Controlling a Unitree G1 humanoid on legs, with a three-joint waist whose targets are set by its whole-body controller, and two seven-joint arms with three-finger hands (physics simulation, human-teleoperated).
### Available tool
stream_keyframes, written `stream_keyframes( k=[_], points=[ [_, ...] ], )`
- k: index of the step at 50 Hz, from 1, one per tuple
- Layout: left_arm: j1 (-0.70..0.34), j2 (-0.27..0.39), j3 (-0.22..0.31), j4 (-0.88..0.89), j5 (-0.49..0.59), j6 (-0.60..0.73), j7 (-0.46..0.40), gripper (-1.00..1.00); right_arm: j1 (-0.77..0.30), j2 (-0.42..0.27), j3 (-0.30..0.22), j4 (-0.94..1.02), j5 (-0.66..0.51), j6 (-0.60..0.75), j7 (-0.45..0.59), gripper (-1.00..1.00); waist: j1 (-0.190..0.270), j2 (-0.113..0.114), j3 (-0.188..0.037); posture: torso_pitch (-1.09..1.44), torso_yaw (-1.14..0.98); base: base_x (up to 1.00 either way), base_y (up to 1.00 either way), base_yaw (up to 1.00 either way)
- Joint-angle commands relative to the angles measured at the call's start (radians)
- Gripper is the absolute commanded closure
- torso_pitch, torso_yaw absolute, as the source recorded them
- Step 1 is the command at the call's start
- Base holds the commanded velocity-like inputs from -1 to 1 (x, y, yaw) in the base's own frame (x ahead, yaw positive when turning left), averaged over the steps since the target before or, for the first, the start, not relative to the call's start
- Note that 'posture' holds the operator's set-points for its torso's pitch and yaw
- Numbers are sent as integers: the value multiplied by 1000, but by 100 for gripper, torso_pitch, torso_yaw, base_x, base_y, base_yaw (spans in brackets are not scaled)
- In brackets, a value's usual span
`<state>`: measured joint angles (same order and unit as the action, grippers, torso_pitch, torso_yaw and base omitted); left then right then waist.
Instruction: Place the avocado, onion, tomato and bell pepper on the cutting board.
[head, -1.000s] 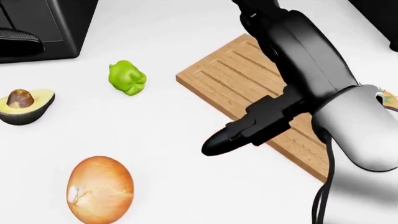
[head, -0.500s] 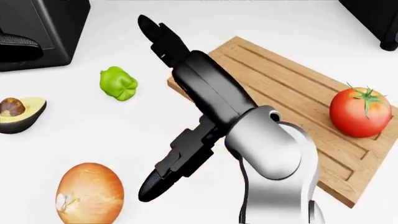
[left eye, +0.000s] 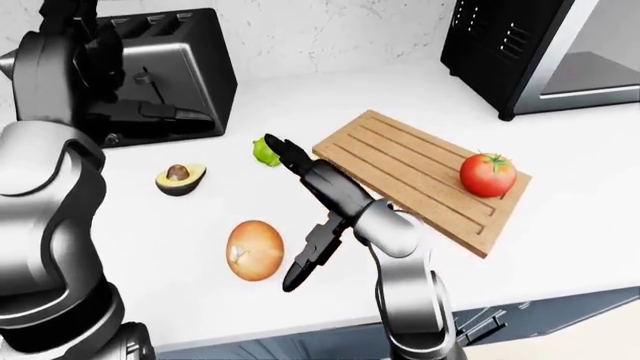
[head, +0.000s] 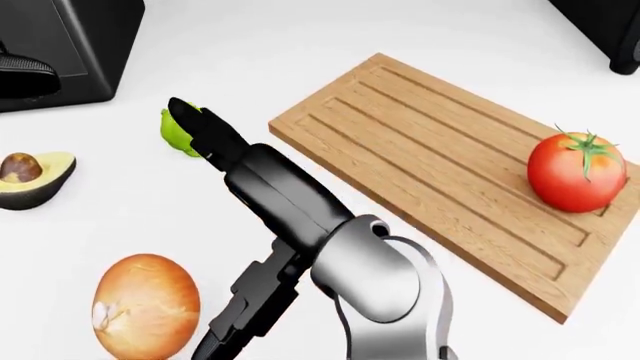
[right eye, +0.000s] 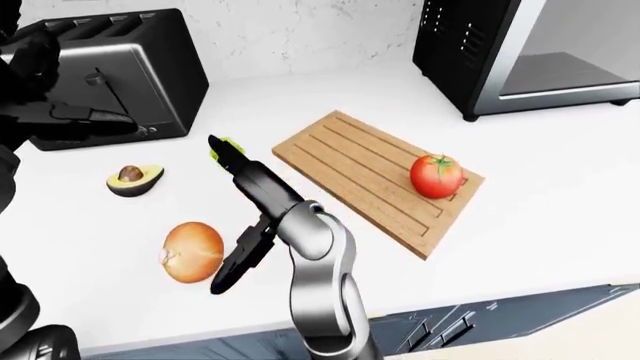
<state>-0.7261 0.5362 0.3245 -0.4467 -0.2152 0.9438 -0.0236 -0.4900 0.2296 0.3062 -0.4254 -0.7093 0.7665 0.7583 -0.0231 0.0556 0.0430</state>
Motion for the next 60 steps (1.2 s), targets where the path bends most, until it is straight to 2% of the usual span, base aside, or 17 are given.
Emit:
stream_keyframes(
  k=[1,12,27,29,52,55,60],
  points=[
    [-29,15,13,-26,4,-26,4,-100,-18,13,9,-27,8,-37,-15,-100,0,8,-25,0,0,0,0,0],
    [-12,8,13,-26,11,-37,0,-100,21,45,30,103,95,-148,-79,-100,-1,12,-27,0,0,0,0,0],
    [-18,8,14,-17,11,-40,-2,-100,21,59,42,151,125,-174,-94,-99,-3,13,-30,0,0,0,0,0],
    [-20,10,18,-17,9,-38,-2,-100,23,60,44,156,127,-178,-96,-87,-3,14,-31,0,0,0,0,0],
    [-1,12,24,-27,9,-42,-2,-100,54,61,68,128,131,-161,-76,-9,-7,19,-31,0,0,0,0,0],
    [3,14,28,-31,6,-40,-1,-100,61,61,72,121,128,-157,-76,8,-7,20,-31,0,0,0,0,0],
    [3,15,29,-34,2,-37,2,-100,55,60,68,112,124,-152,-73,21,-8,21,-31,0,0,0,0,0]
  ],
)
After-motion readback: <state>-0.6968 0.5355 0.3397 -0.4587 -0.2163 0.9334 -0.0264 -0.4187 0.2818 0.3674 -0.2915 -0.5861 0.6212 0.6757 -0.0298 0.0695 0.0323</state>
